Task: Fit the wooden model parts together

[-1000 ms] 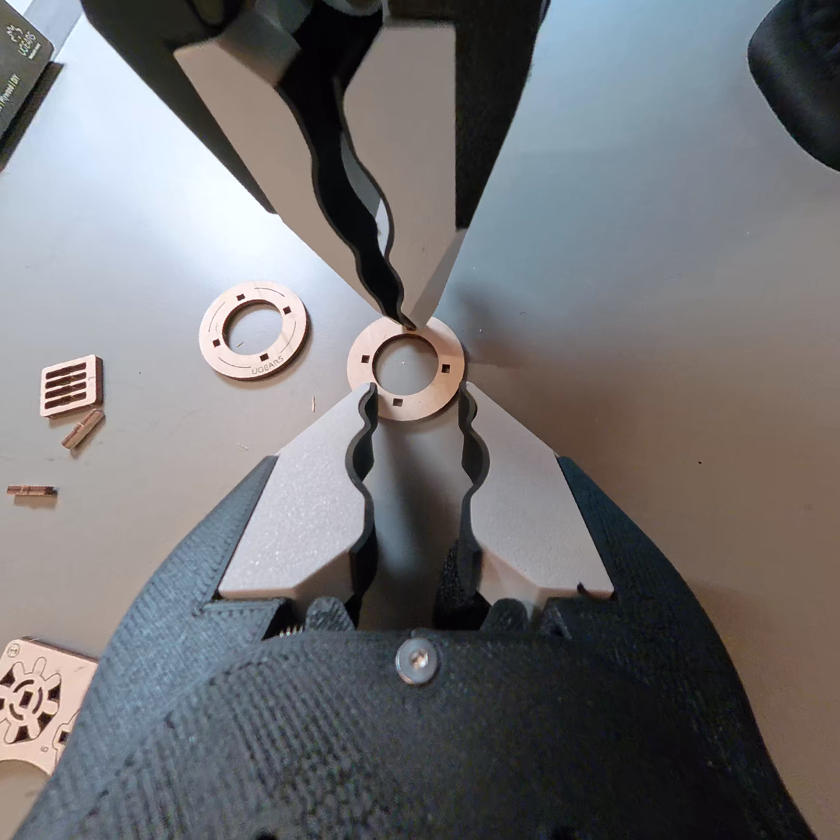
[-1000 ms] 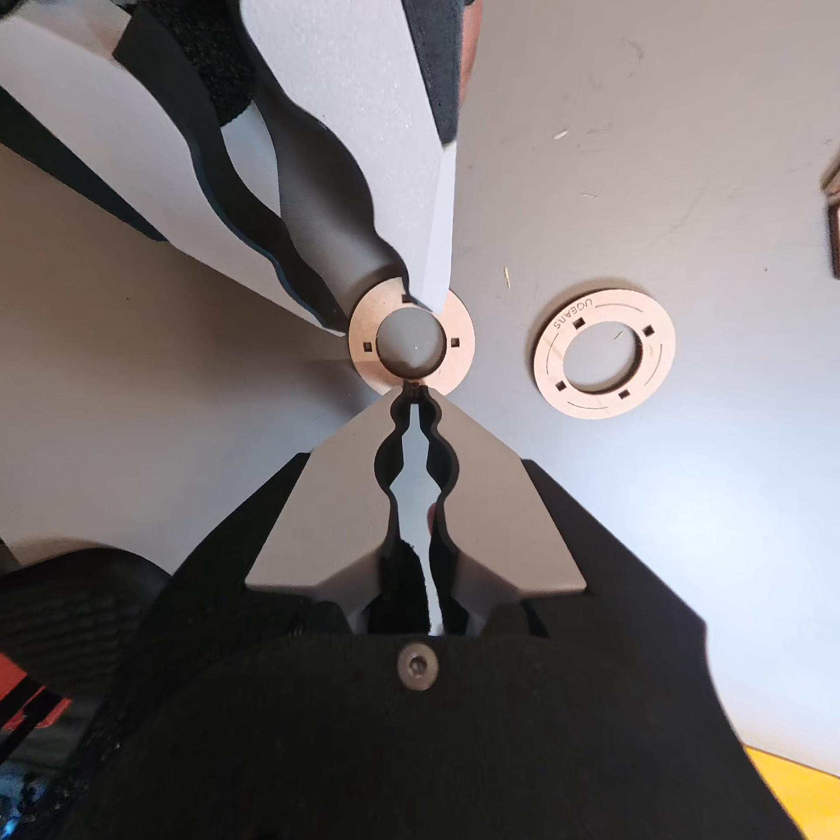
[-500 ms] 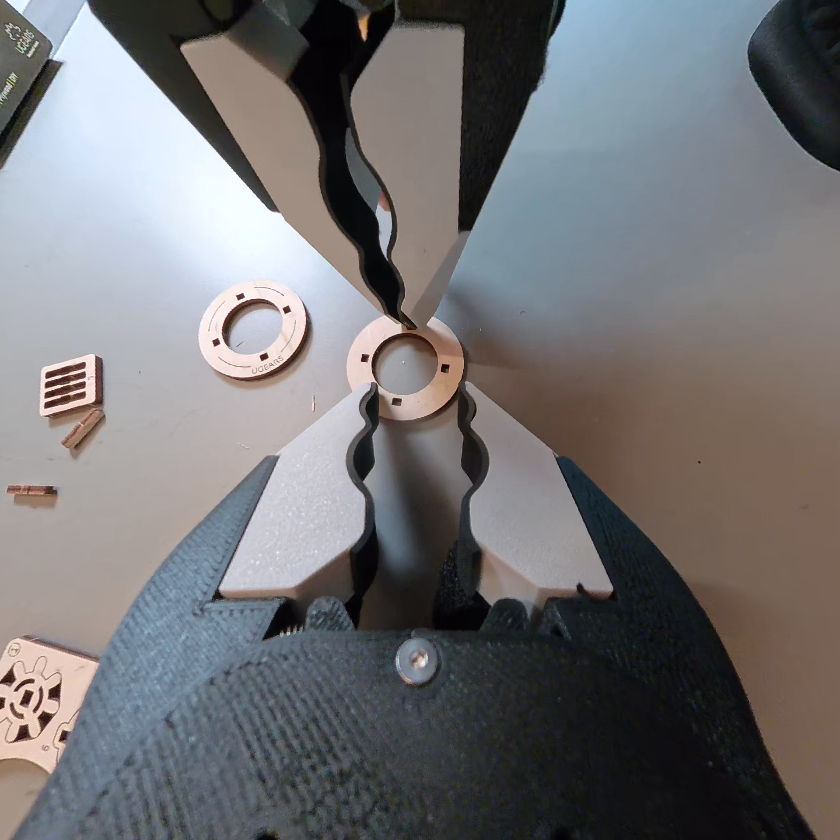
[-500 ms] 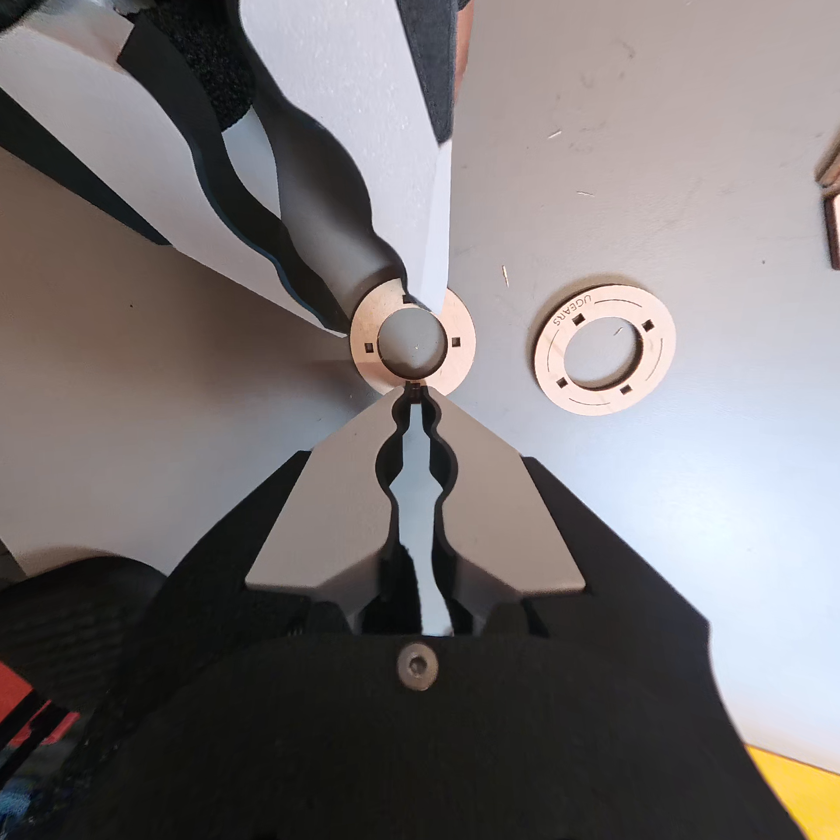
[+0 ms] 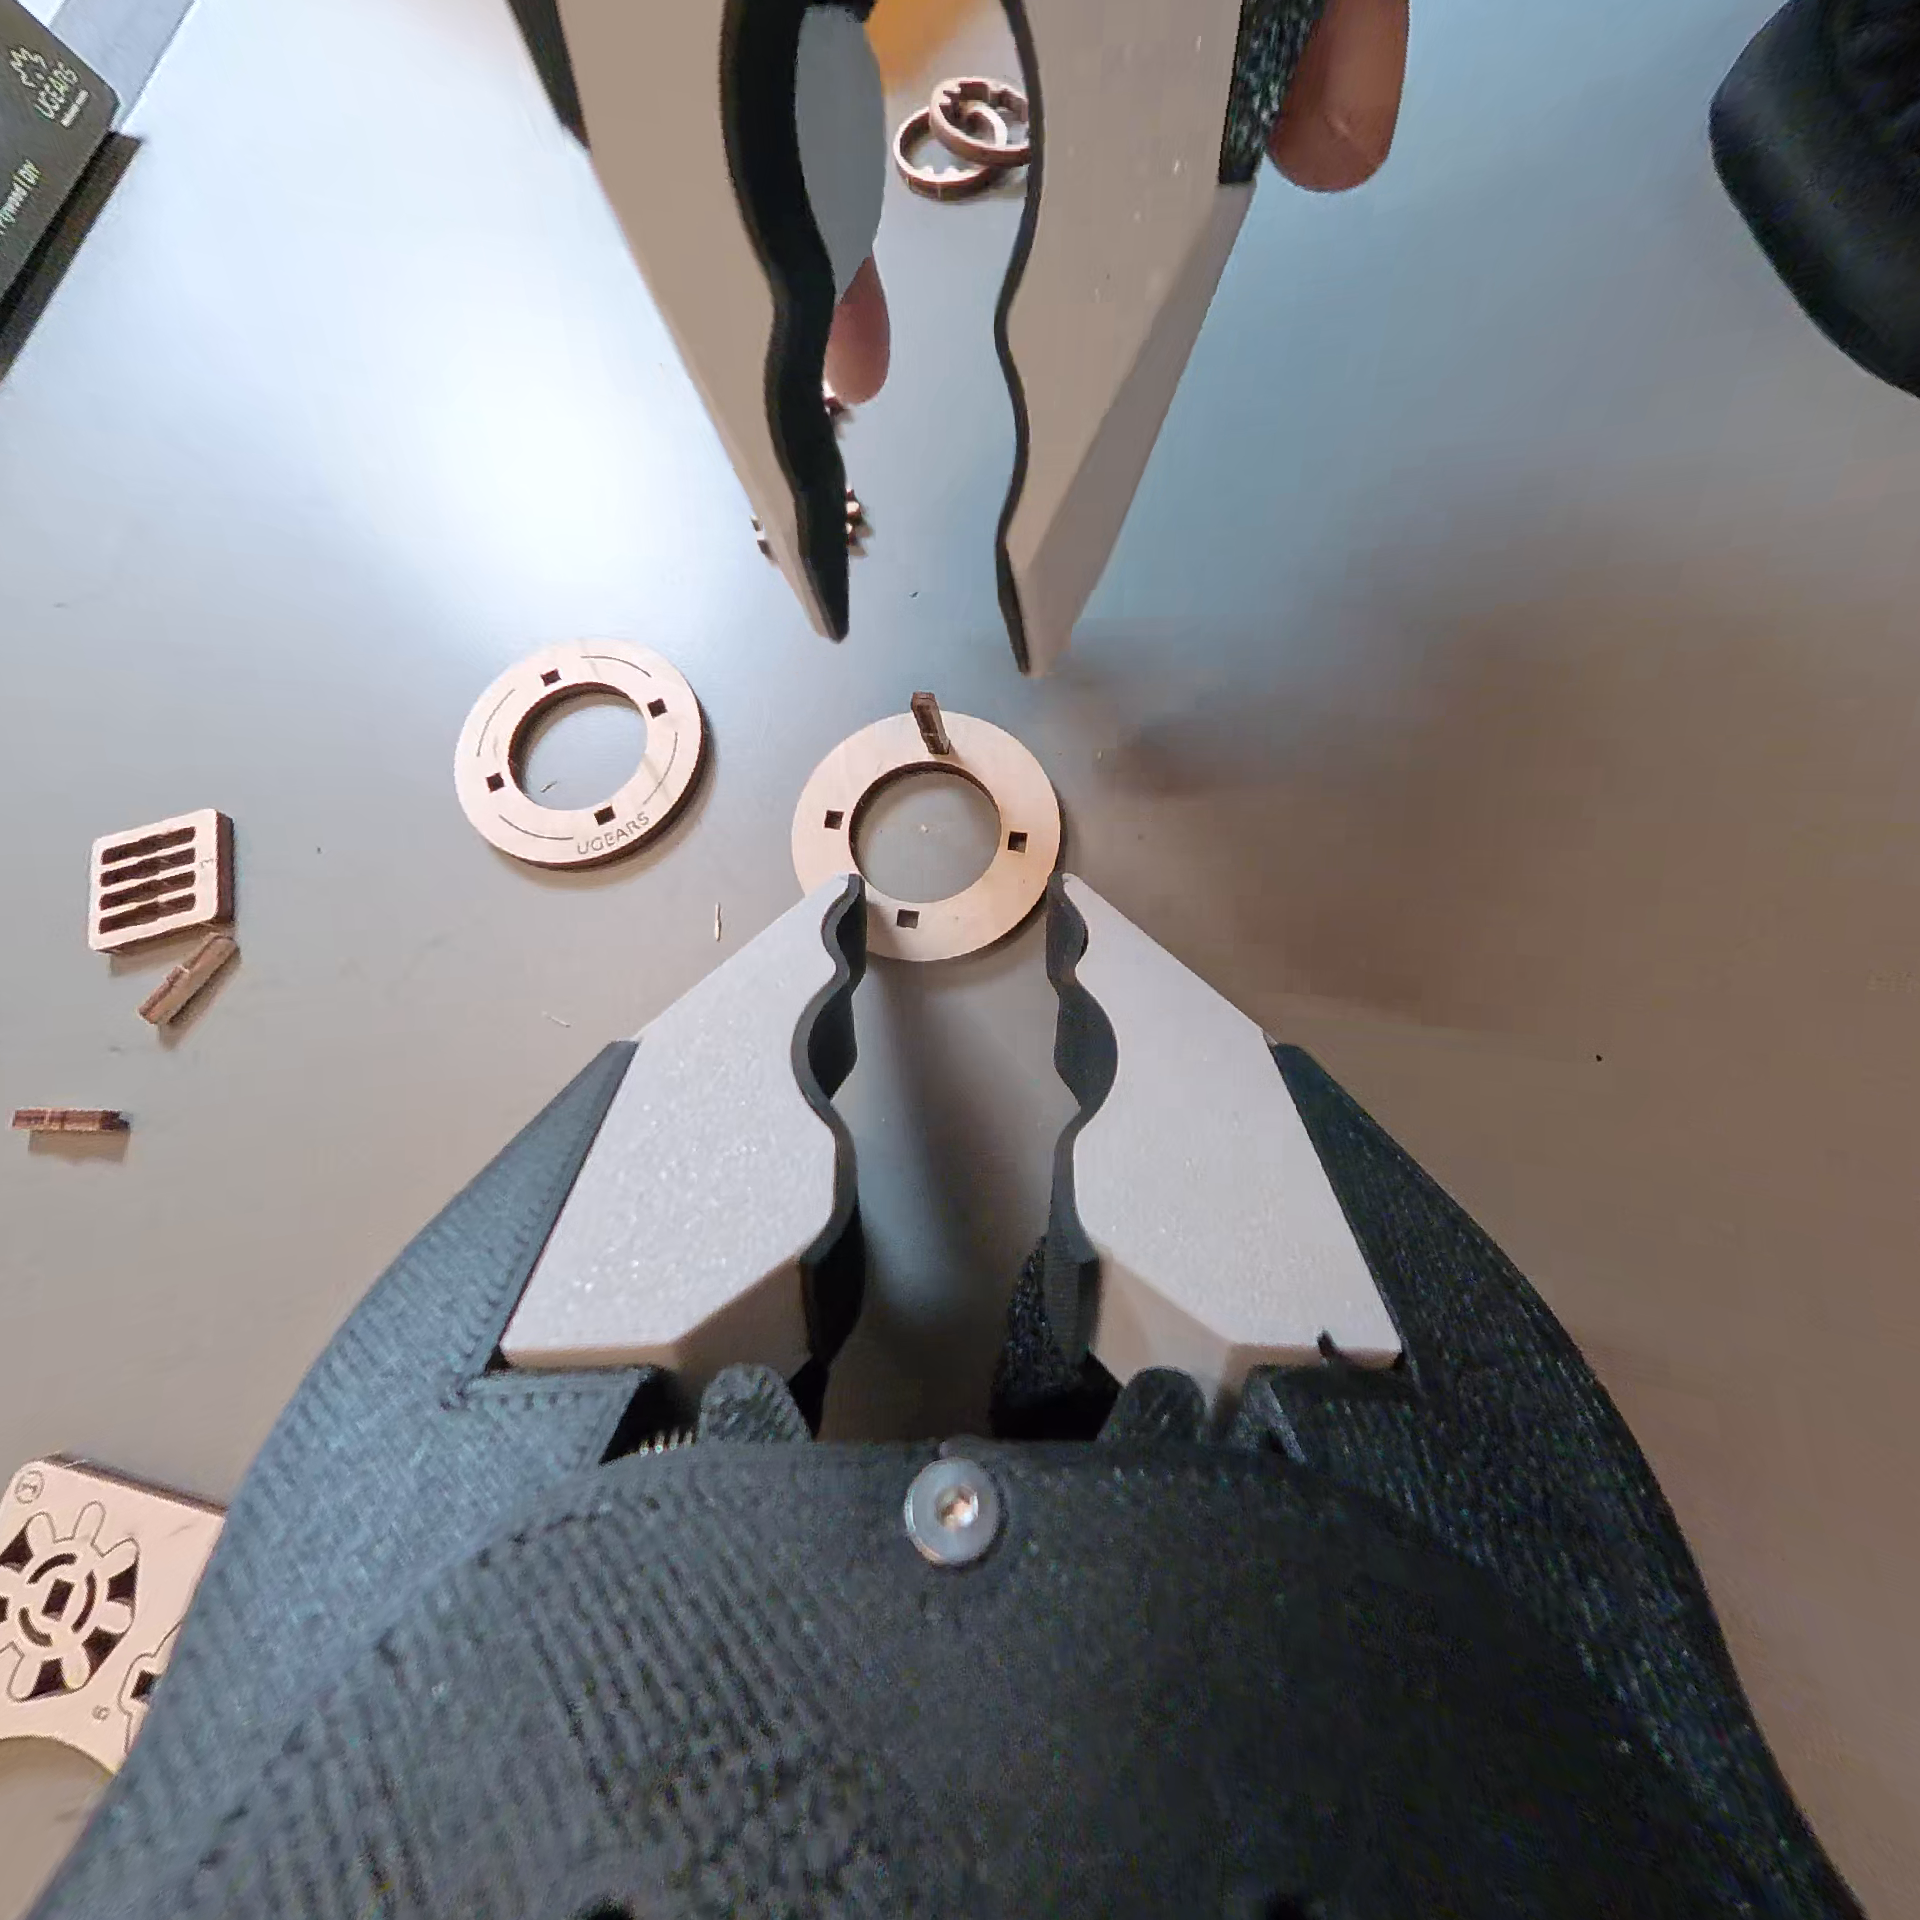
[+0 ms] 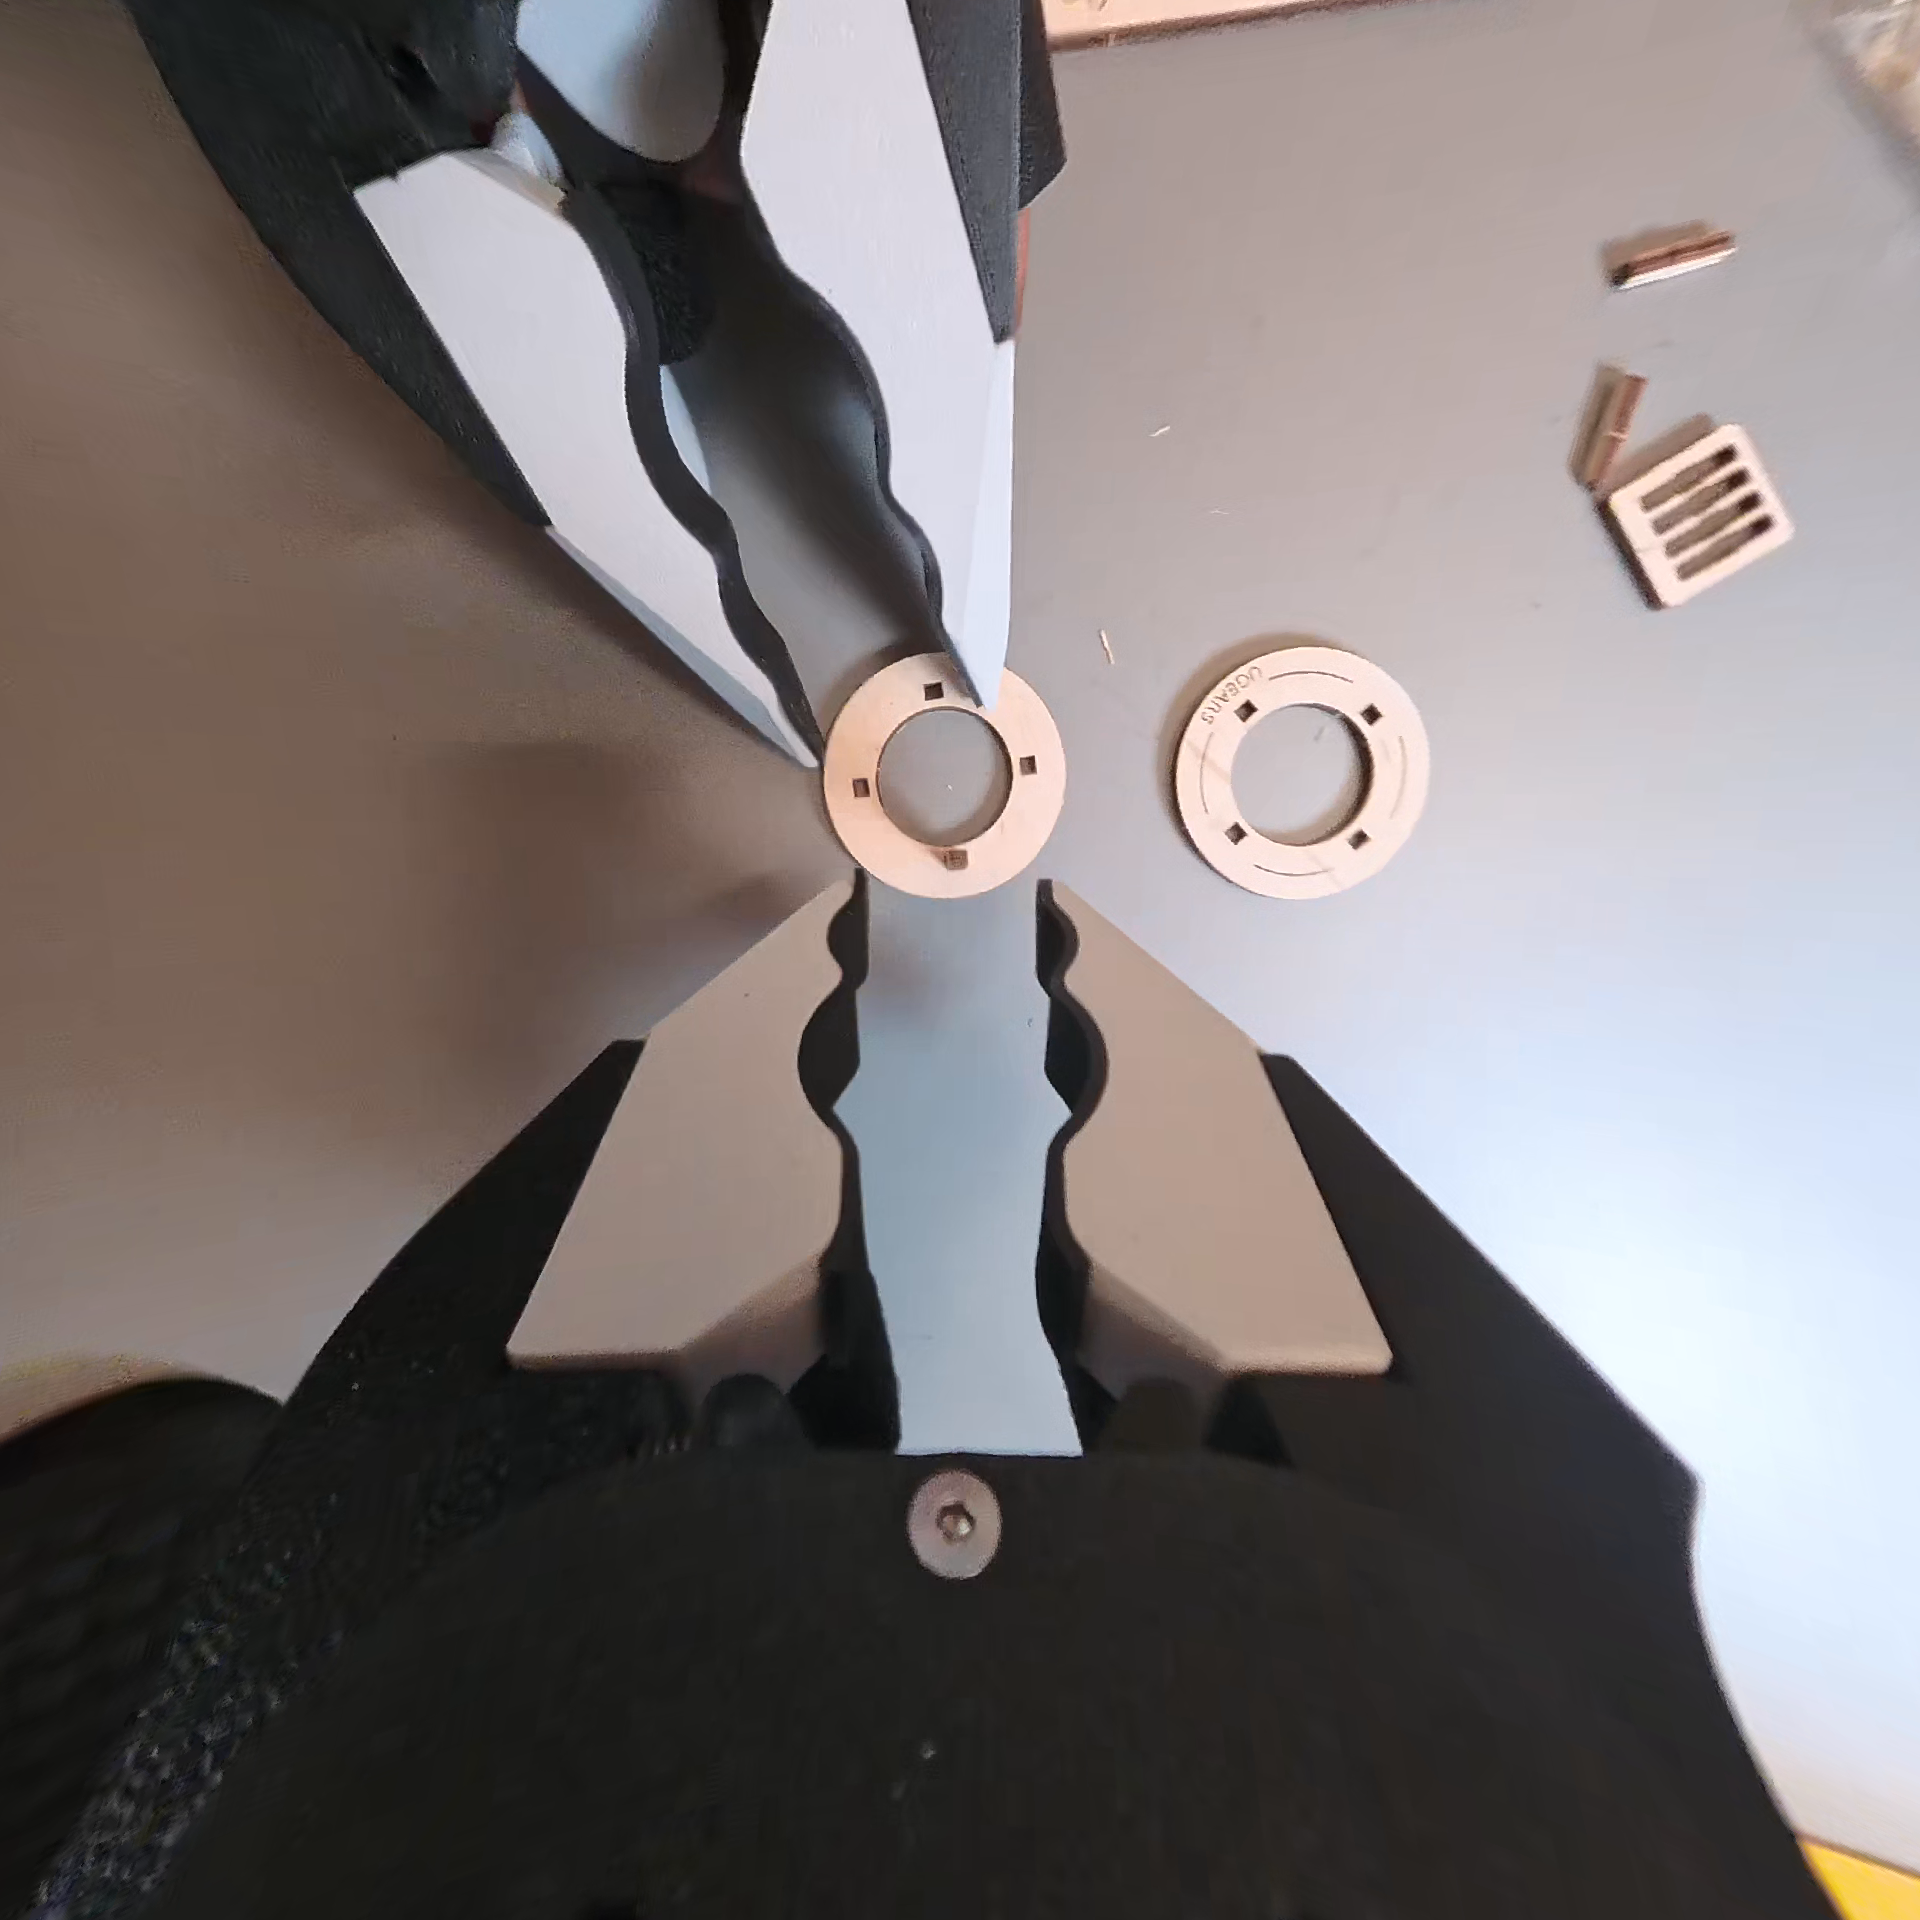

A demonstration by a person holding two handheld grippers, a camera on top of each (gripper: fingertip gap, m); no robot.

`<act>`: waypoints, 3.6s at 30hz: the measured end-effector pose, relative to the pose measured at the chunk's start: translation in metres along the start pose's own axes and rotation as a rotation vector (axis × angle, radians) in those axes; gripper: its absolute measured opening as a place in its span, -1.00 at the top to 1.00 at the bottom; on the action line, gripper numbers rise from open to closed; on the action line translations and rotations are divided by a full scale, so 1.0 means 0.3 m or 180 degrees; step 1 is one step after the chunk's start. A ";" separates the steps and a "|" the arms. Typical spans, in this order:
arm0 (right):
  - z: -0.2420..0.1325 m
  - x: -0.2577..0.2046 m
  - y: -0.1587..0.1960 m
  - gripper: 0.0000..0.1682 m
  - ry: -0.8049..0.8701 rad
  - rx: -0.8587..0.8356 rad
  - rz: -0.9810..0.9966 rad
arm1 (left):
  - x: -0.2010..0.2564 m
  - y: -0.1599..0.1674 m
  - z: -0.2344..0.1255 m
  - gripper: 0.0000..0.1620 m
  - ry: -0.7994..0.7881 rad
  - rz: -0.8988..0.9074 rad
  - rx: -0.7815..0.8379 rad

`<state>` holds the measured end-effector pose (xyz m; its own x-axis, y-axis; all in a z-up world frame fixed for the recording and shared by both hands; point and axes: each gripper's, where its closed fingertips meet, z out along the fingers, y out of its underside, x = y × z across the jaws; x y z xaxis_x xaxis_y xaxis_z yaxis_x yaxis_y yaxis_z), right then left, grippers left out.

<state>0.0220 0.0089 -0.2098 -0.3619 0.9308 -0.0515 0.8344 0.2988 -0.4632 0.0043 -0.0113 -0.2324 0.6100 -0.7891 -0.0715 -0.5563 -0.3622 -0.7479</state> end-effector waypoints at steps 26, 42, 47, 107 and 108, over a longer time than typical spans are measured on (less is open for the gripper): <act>-0.169 0.028 0.083 0.81 0.0925 0.1290 0.0284 | -0.087 -0.067 -0.101 0.34 -0.0222 -0.0705 0.0549; -0.160 0.205 -0.120 0.79 0.0748 0.1489 0.0134 | -0.368 0.006 -0.283 0.86 -0.1475 -0.1080 0.0757; 0.048 0.307 -0.215 0.76 0.0451 0.0849 0.0001 | -0.371 0.028 -0.297 1.00 -0.1715 -0.0980 0.0820; 0.021 0.594 -0.192 0.76 0.0727 0.0680 -0.0043 | 0.117 0.071 -0.087 0.85 0.0519 0.0190 -0.0188; 0.053 0.639 -0.199 0.75 0.0703 0.0641 -0.0002 | 0.129 0.070 -0.087 0.81 0.0570 0.0209 -0.0181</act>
<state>-0.1039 0.1661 -0.2062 -0.2449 0.9605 0.1323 0.7270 0.2722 -0.6304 0.0013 -0.0624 -0.2336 0.4641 -0.8858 0.0035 -0.6256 -0.3306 -0.7067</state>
